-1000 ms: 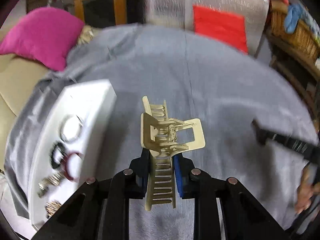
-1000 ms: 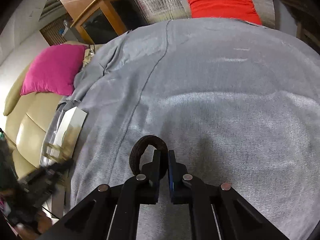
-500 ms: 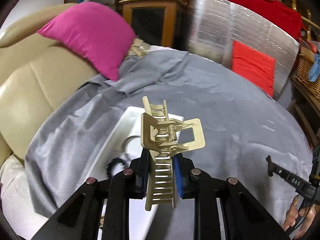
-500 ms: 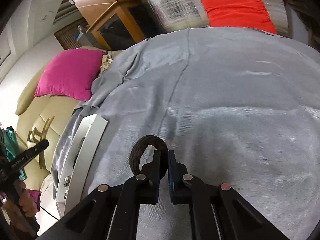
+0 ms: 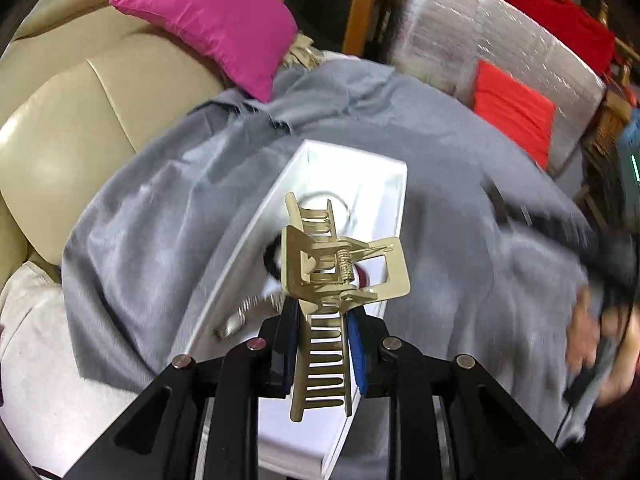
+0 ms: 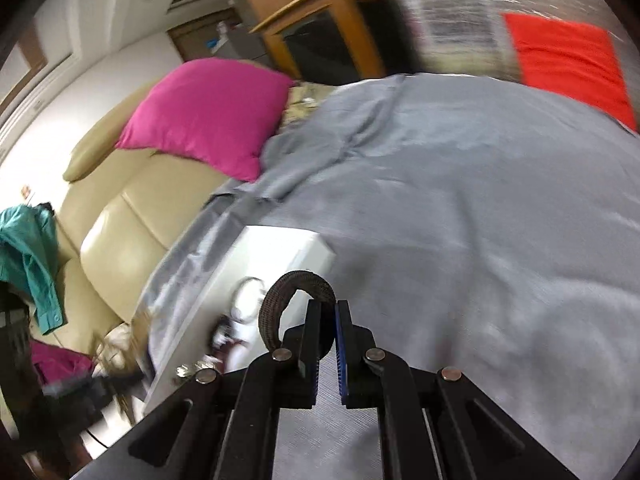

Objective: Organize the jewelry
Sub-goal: 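Carry the claw clip and hair tie over the white tray with both tools, then open both tools to drop the claw clip and hair tie into the tray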

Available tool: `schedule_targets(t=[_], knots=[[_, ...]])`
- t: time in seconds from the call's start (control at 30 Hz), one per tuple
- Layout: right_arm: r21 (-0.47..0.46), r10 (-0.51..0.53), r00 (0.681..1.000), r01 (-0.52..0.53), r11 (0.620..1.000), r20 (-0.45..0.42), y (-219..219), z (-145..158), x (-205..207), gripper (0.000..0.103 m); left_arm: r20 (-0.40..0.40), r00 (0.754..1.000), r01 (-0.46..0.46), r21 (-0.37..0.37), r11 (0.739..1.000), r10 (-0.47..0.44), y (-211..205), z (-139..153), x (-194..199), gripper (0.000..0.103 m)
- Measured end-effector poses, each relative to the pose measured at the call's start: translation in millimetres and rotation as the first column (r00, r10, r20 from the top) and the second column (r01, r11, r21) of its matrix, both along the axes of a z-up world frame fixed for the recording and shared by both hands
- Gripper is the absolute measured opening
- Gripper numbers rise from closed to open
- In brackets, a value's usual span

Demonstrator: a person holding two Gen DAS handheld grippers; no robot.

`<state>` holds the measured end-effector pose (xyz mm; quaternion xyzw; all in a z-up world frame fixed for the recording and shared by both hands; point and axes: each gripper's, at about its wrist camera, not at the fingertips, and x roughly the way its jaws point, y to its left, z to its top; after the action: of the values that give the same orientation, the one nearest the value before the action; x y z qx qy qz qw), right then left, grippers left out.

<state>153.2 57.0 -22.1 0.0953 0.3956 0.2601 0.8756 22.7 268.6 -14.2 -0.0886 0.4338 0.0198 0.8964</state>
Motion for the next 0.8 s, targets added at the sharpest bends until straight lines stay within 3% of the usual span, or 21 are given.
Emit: schedule_targets(t=[0.2,0.43,0.67,0.8], knots=[[-0.114,0.087,0.996,-0.090,0.989,-0.026,80.2,8.9,30.1,0.008,-0.064,0.992,0.107,0.001,0.994,-0.106,-9.8,-29.9,-8.4,0.024],[-0.298,0.094,0.988,-0.126,0.946,-0.121,148.9,-25.4,76.7,0.008,-0.122,0.981,0.147,-0.035,0.989,-0.150,-5.4,-64.8,-0.3,0.024],[-0.396,0.016,0.980,-0.096,0.913,-0.201,171.1,-61.3,109.4,0.011,-0.159,0.977,0.138,-0.040,0.990,-0.143,-1.9,-73.9,16.3,0.024],[-0.401,-0.009,0.977,-0.079,0.913,-0.214,171.5,-63.7,115.4,0.011,-0.177,0.973,0.148,-0.033,0.989,-0.151,-4.0,-77.4,16.7,0.024]])
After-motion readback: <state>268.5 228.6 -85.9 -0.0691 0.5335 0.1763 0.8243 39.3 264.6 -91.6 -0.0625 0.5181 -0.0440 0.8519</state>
